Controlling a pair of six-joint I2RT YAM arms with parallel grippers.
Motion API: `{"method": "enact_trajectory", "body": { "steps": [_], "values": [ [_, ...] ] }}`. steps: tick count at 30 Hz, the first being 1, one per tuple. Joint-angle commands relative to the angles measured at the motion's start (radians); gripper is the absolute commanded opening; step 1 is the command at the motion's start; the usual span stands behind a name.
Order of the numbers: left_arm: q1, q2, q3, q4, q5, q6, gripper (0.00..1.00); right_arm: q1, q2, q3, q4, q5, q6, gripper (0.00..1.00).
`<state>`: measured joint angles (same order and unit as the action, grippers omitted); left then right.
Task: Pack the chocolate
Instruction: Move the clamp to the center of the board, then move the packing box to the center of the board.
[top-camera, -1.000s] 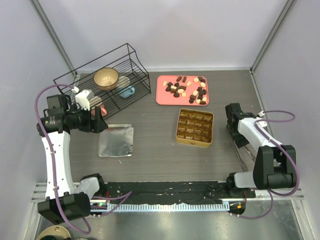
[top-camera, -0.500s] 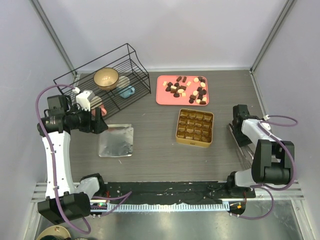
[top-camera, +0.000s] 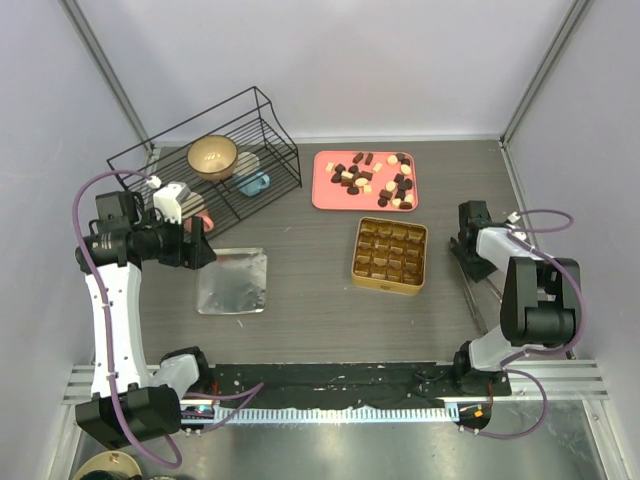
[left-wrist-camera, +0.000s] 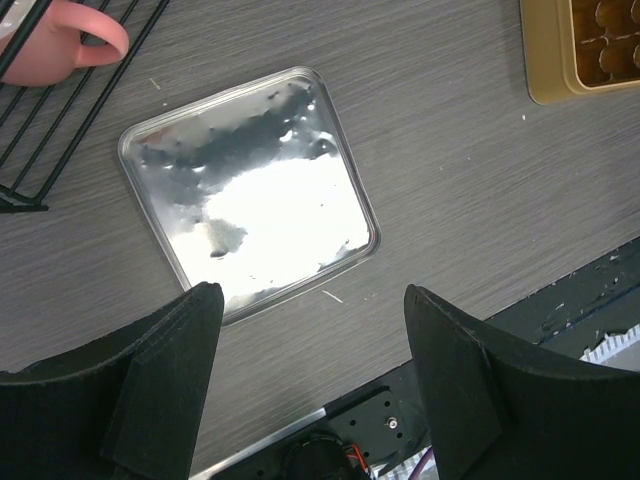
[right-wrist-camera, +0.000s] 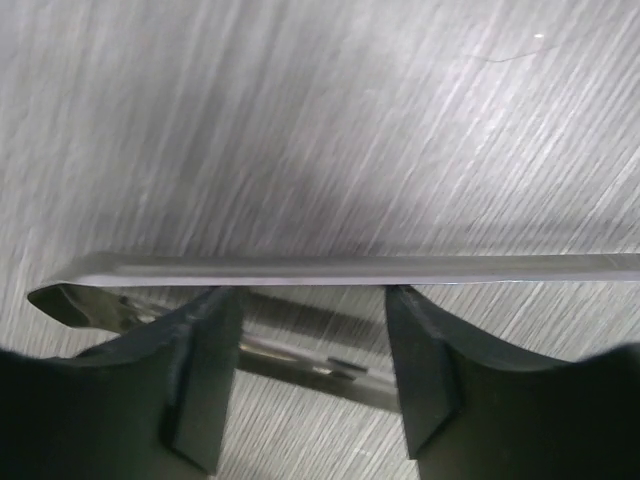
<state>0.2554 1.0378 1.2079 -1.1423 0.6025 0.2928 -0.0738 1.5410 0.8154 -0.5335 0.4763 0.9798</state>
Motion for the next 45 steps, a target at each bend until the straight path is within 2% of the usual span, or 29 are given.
{"method": "enact_trajectory", "body": {
  "steps": [1,3,6,7,12,18,28,34,41,45],
  "values": [
    [-0.004,-0.015,-0.002,0.013,0.005,0.009,0.78,0.055,-0.062,0.063,0.013,0.067,-0.102,0.65],
    [-0.002,-0.013,-0.001,0.012,0.008,0.009,0.78,0.071,-0.143,0.089,0.013,0.096,-0.113,0.67],
    [-0.001,-0.010,0.007,0.010,0.008,0.006,0.78,0.077,-0.226,0.122,0.058,0.061,-0.150,0.68],
    [-0.002,-0.009,0.010,0.007,0.008,0.009,0.78,0.116,-0.229,0.134,0.066,0.050,-0.159,0.68],
    [-0.001,-0.013,0.010,0.001,0.003,0.008,0.78,0.158,-0.151,0.211,0.076,-0.057,-0.207,0.69],
    [-0.004,-0.016,0.012,-0.002,-0.018,0.014,0.78,0.230,-0.107,0.182,0.204,-0.174,-0.274,0.57],
    [-0.002,-0.019,0.013,0.003,-0.026,0.017,0.77,0.261,-0.030,0.162,0.210,-0.219,-0.306,0.34],
    [-0.004,-0.028,0.004,0.006,-0.038,0.028,0.78,0.272,-0.024,0.137,0.188,-0.209,-0.323,0.35],
    [-0.002,-0.036,-0.008,0.006,-0.043,0.032,0.78,0.285,-0.012,0.125,0.165,-0.185,-0.349,0.41],
    [-0.002,-0.044,-0.007,0.004,-0.050,0.042,0.78,0.292,0.013,0.120,0.148,-0.174,-0.357,0.37]
  ]
}}
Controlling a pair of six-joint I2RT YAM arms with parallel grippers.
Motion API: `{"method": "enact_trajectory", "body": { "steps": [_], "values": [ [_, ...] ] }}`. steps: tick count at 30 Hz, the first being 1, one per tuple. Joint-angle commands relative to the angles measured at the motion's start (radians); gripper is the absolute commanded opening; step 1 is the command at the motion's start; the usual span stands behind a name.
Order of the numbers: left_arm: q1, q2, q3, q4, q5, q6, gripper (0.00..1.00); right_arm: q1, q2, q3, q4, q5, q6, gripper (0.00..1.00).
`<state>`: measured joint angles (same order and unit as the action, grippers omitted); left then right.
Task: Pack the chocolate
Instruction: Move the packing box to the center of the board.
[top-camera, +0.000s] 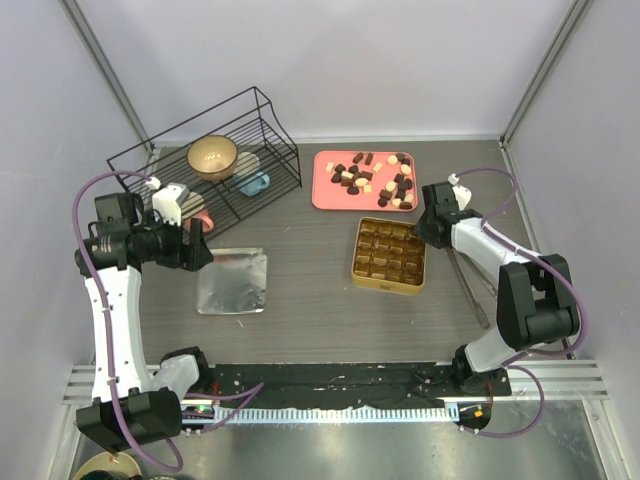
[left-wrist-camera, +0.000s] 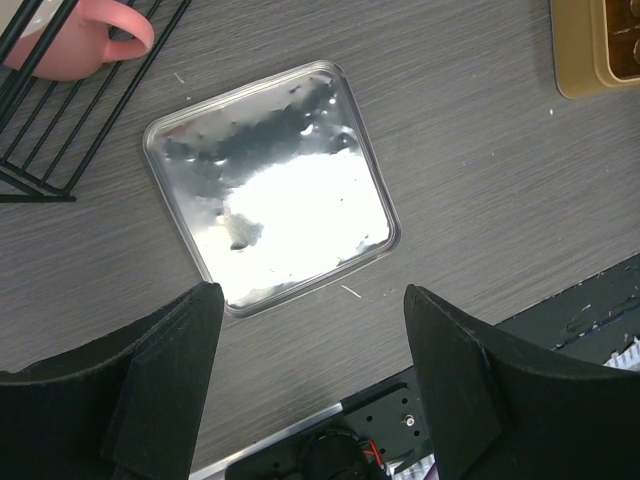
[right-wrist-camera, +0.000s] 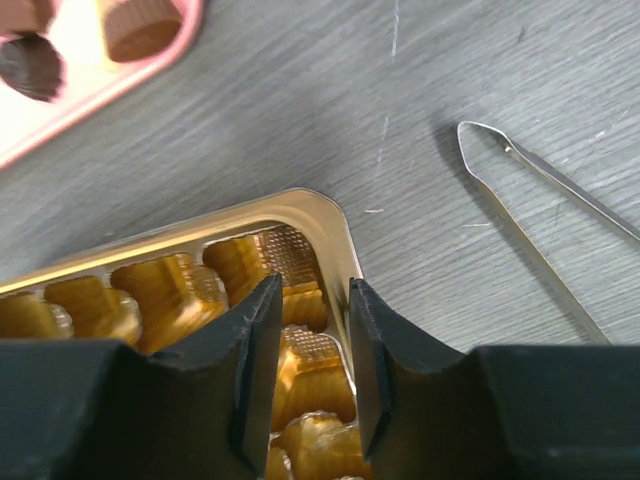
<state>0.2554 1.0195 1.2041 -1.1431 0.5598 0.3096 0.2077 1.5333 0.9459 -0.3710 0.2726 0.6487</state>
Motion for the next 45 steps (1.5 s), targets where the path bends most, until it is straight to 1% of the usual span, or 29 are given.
{"method": "enact_trajectory", "body": {
  "steps": [1,3,4,9,14,19,23,27,29,31,35,36,38,40,41,42,44,45],
  "values": [
    [-0.002,-0.024,-0.002,0.003,-0.011,0.026,0.77,0.016,0.022,-0.019,-0.017,0.031,-0.026,0.34],
    [-0.002,-0.030,0.000,0.000,-0.009,0.032,0.78,0.030,0.018,-0.030,-0.017,0.033,-0.026,0.29],
    [-0.002,-0.032,0.000,-0.001,-0.012,0.034,0.78,0.035,0.010,-0.042,-0.017,0.033,-0.026,0.25],
    [-0.002,-0.038,0.003,-0.006,-0.014,0.037,0.78,0.088,-0.027,-0.073,-0.028,0.050,-0.027,0.16],
    [-0.004,-0.050,0.006,-0.017,-0.012,0.046,0.78,0.151,-0.070,-0.113,-0.034,0.040,-0.038,0.12],
    [-0.002,-0.061,0.009,-0.030,-0.014,0.059,0.78,0.248,-0.104,-0.162,-0.045,0.050,-0.035,0.09],
    [-0.002,-0.071,0.012,-0.038,-0.012,0.063,0.78,0.300,-0.174,-0.211,-0.075,0.065,0.038,0.08],
    [-0.002,-0.071,0.011,-0.038,-0.006,0.063,0.78,0.358,-0.258,-0.248,-0.138,0.132,0.156,0.07],
    [-0.002,-0.070,0.012,-0.038,-0.003,0.063,0.78,0.389,-0.311,-0.271,-0.158,0.146,0.190,0.07],
    [-0.002,-0.067,0.015,-0.038,-0.004,0.063,0.78,0.400,-0.343,-0.282,-0.173,0.142,0.226,0.08],
    [-0.004,-0.061,0.015,-0.029,-0.003,0.056,0.78,0.406,-0.349,-0.240,-0.204,0.149,0.236,0.22],
    [-0.002,-0.056,0.015,-0.027,-0.004,0.054,0.78,0.407,-0.346,-0.193,-0.212,0.155,0.229,0.27],
    [-0.002,-0.052,0.018,-0.024,-0.004,0.054,0.78,0.407,-0.320,-0.132,-0.241,0.177,0.206,0.31],
    [-0.002,-0.045,0.020,-0.023,-0.008,0.048,0.79,0.406,-0.291,-0.018,-0.256,0.194,0.166,0.36],
    [-0.002,-0.042,0.022,-0.020,-0.012,0.048,0.79,0.403,-0.250,0.022,-0.262,0.210,0.152,0.39],
    [-0.002,-0.041,0.025,-0.017,-0.012,0.043,0.80,0.394,-0.221,0.104,-0.269,0.217,0.137,0.40],
    [-0.002,-0.029,0.029,-0.014,-0.008,0.034,0.81,0.375,-0.171,0.177,-0.284,0.223,0.096,0.43],
    [-0.004,-0.022,0.029,-0.006,0.008,0.028,0.81,0.360,-0.121,0.235,-0.286,0.232,0.079,0.45]
  ]
}}
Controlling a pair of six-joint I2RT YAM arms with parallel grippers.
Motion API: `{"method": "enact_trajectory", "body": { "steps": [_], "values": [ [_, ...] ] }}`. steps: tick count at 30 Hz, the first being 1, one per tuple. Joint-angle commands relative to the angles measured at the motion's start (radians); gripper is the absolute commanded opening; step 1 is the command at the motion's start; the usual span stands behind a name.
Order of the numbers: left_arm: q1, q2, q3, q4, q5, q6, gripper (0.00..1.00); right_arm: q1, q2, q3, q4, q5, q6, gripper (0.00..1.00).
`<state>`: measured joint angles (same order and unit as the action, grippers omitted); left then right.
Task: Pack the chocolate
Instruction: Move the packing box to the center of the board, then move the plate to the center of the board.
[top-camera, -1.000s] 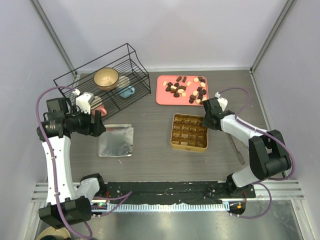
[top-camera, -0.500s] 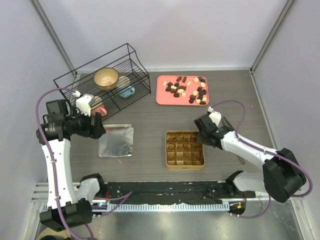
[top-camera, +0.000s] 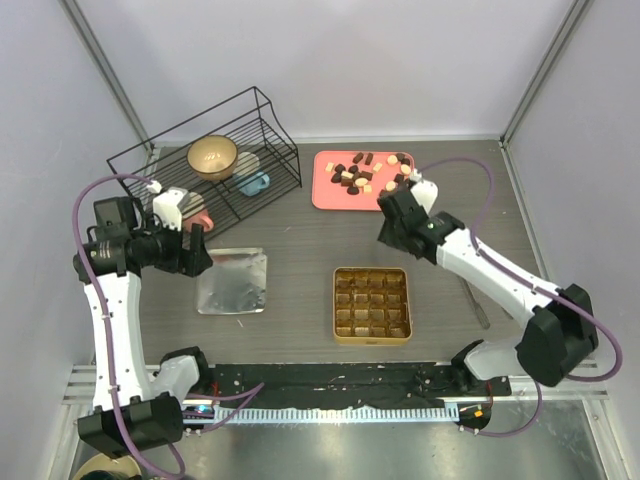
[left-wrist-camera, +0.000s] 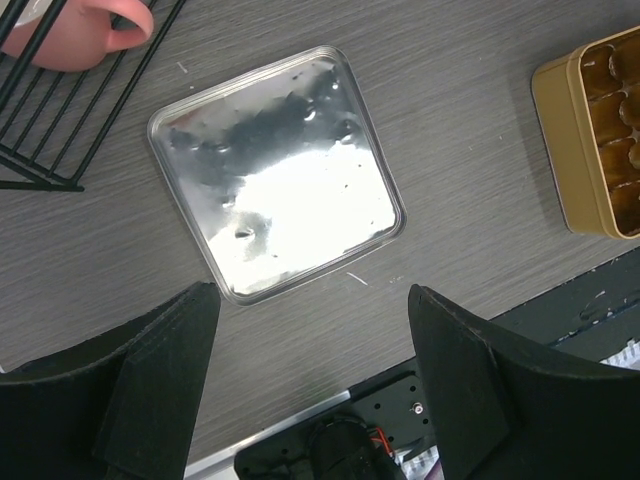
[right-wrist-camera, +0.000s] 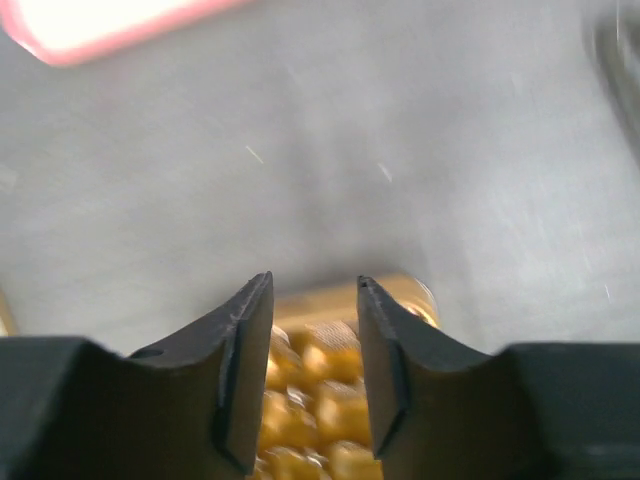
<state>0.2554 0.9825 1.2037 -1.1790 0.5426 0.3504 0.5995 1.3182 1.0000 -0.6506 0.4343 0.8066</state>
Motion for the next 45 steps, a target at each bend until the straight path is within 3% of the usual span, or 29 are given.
{"method": "enact_trajectory", "body": {
  "steps": [1,4,7,8,11,17,30,45],
  "values": [
    [-0.005,0.021,0.030,0.039,0.040,-0.033,0.81,-0.076,0.116,0.204,-0.001,0.066,-0.090,0.46],
    [-0.042,0.054,0.023,0.123,0.042,-0.120,0.76,-0.177,0.202,0.259,0.034,0.000,-0.133,0.45],
    [-0.213,0.106,0.030,0.226,-0.108,-0.183,0.73,-0.291,0.268,0.279,0.077,-0.060,-0.168,0.45],
    [-0.325,0.122,0.033,0.252,-0.163,-0.212,0.73,-0.318,0.282,0.282,0.081,-0.060,-0.175,0.44],
    [-0.448,0.214,0.065,0.347,-0.295,-0.269,0.72,-0.366,0.352,0.308,0.091,-0.072,-0.191,0.43],
    [-0.580,0.491,0.218,0.453,-0.452,-0.304,0.68,-0.423,0.459,0.330,0.146,-0.123,-0.198,0.42],
    [-0.680,1.025,0.676,0.538,-0.573,-0.335,0.81,-0.463,0.622,0.466,0.186,-0.167,-0.188,0.41],
    [-0.768,1.329,0.885,0.628,-0.744,-0.343,0.81,-0.478,0.719,0.506,0.221,-0.200,-0.195,0.37]
  ]
}}
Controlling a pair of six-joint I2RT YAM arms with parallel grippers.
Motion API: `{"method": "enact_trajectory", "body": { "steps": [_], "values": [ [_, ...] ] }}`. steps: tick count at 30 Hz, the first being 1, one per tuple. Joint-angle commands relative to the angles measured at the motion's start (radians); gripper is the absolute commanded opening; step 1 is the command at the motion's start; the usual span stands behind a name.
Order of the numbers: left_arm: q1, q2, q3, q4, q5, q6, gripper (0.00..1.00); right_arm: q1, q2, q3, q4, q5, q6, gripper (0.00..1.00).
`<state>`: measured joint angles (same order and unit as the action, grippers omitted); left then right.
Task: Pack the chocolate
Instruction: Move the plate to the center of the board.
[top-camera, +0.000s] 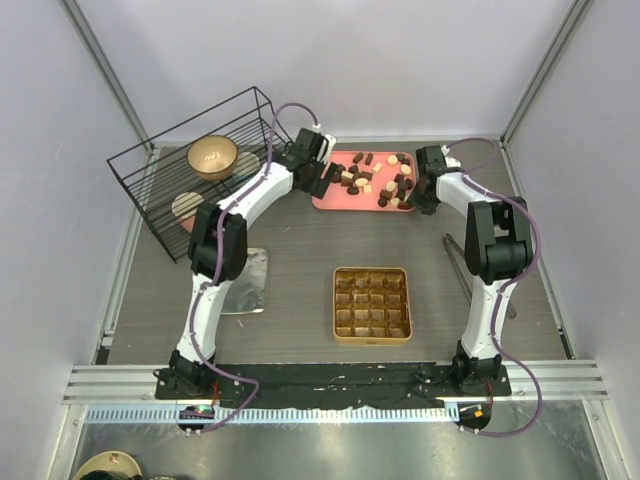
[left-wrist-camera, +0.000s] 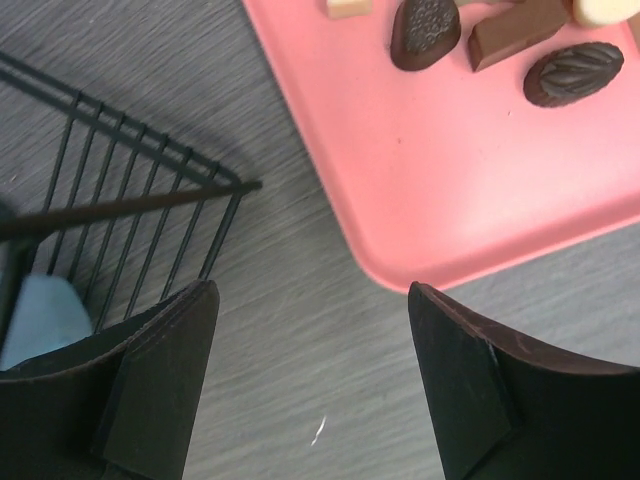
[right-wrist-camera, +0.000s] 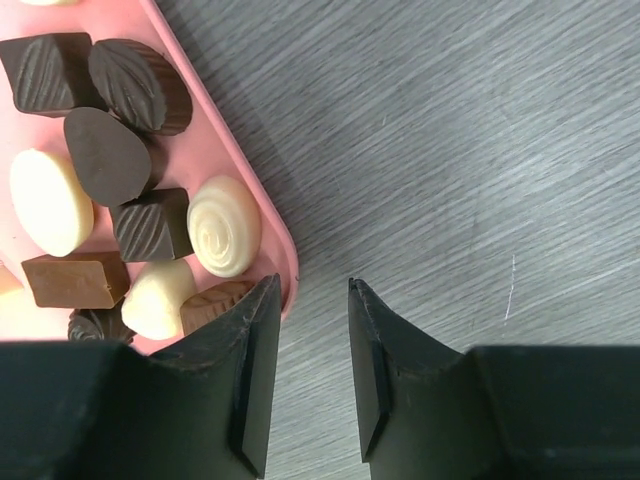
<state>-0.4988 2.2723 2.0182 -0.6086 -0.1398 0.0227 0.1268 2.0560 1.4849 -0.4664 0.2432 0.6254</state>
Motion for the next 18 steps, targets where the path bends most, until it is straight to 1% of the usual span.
{"method": "enact_trajectory", "body": {
  "steps": [1,10,18],
  "values": [
    [-0.020,0.061,0.076,0.059,-0.066,-0.015,0.81,-0.006,-0.022,0.017,0.038,-0.008,-0.013,0.37],
    [-0.046,0.125,0.073,0.070,-0.175,0.028,0.81,-0.013,-0.034,-0.026,0.060,-0.007,-0.006,0.34],
    [-0.053,0.139,0.048,0.087,-0.210,0.068,0.81,-0.018,-0.048,-0.061,0.061,-0.005,0.005,0.31]
  ]
}}
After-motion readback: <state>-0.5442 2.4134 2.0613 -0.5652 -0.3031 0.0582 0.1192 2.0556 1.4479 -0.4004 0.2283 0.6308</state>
